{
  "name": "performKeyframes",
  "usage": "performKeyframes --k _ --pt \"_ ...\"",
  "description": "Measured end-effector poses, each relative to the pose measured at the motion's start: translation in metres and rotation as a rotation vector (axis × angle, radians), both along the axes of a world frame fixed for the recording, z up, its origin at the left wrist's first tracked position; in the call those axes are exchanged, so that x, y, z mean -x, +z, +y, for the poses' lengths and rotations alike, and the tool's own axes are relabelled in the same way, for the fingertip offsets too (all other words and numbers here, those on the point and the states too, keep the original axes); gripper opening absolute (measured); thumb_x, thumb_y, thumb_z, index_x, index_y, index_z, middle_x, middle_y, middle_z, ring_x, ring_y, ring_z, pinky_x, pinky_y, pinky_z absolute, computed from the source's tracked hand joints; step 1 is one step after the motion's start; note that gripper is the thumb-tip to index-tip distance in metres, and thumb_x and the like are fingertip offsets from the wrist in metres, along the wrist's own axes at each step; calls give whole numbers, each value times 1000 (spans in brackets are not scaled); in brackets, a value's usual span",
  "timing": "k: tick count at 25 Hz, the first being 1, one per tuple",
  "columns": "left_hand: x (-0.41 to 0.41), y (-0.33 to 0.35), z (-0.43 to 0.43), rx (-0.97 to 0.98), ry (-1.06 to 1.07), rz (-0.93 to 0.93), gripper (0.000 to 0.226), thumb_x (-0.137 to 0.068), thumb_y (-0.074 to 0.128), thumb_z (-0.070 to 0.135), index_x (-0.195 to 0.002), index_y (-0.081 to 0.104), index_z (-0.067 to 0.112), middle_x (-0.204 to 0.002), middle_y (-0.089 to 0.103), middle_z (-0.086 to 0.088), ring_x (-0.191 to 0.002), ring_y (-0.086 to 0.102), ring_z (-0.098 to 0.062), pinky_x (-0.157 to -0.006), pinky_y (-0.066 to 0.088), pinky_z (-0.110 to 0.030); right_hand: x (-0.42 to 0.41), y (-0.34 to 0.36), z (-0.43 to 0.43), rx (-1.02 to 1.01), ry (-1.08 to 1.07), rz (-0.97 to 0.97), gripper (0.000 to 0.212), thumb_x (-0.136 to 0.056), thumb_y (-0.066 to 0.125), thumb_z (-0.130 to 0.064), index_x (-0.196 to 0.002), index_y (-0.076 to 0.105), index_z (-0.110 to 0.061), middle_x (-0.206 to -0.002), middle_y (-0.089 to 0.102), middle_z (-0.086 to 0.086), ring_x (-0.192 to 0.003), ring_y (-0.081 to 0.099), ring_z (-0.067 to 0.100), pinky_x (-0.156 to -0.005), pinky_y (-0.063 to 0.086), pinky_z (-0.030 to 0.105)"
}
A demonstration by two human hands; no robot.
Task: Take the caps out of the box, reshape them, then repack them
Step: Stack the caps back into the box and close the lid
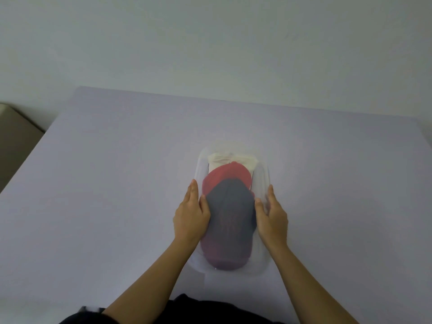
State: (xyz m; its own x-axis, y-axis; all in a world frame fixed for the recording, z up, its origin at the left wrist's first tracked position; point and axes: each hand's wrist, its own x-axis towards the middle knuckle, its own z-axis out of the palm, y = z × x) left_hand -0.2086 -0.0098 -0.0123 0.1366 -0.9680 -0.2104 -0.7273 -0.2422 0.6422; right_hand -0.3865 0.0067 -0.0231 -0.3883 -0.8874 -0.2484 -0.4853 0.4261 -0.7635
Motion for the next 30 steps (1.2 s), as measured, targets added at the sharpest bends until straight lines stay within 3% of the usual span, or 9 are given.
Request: performKeyframes --k 4,7,9,13,16,20,24,27,30 --pt "-11 3 2 -64 -2 206 61 -99 35 39 -152 8 25 -158 23 1 -142 31 -23 -114 27 -38 0 8 8 165 -195 -66 52 -95 48 -32 -144 31 -25 -148 39 -3 -130 45 17 -105 41 43" --pt "-23 3 23 -183 131 314 76 -93 43 51 -152 3 27 -156 28 -1 -134 42 -28 -109 34 -40 2 0 41 2 -160 -143 65 -92 46 -49 -147 22 -25 -153 29 -2 -137 35 20 -111 34 45" --pt "-21 1 44 -236 196 340 76 -90 47 53 -152 12 24 -153 33 -3 -131 46 -29 -107 37 -39 -2 -3 65 -153 -69 -214 76 -86 46 -62 -147 19 -26 -152 32 0 -137 37 23 -112 32 44" --pt "-12 -9 50 -221 266 369 66 -88 49 55 -141 40 18 -138 53 -4 -123 53 -26 -105 43 -42 -7 4 69 -188 -30 -187 58 -92 45 -49 -143 33 -24 -133 56 7 -120 53 29 -102 40 38" --pt "-4 -3 19 -186 265 392 63 -86 49 58 -133 48 16 -128 60 -4 -117 57 -27 -100 48 -47 5 13 40 -140 -49 -181 61 -92 45 -49 -145 32 -23 -137 53 5 -124 51 27 -105 39 38" --pt "16 15 -53 -93 213 445 41 -90 50 50 -113 57 16 -106 66 -1 -100 63 -26 -91 52 -45 25 25 -31 -42 -61 -168 60 -93 46 -46 -145 32 -19 -141 50 6 -128 47 27 -107 35 37" --pt "34 13 -118 -95 181 429 44 -91 49 47 -117 57 13 -110 65 -4 -97 61 -25 -92 52 -43 46 17 -96 -73 -60 -173 65 -92 46 -49 -146 29 -17 -147 42 9 -135 40 29 -111 31 39" --pt "48 6 -154 -118 180 403 46 -92 49 46 -120 54 10 -109 59 1 -94 55 -21 -91 48 -34 60 8 -135 -98 -50 -188 67 -92 46 -49 -147 28 -15 -149 39 10 -136 38 29 -113 30 39" --pt "57 -2 -180 -134 165 371 48 -91 48 49 -119 55 10 -111 62 -4 -95 57 -24 -92 50 -39 70 0 -161 -117 -37 -174 67 -92 45 -49 -147 27 -16 -149 38 10 -136 37 29 -114 30 41"
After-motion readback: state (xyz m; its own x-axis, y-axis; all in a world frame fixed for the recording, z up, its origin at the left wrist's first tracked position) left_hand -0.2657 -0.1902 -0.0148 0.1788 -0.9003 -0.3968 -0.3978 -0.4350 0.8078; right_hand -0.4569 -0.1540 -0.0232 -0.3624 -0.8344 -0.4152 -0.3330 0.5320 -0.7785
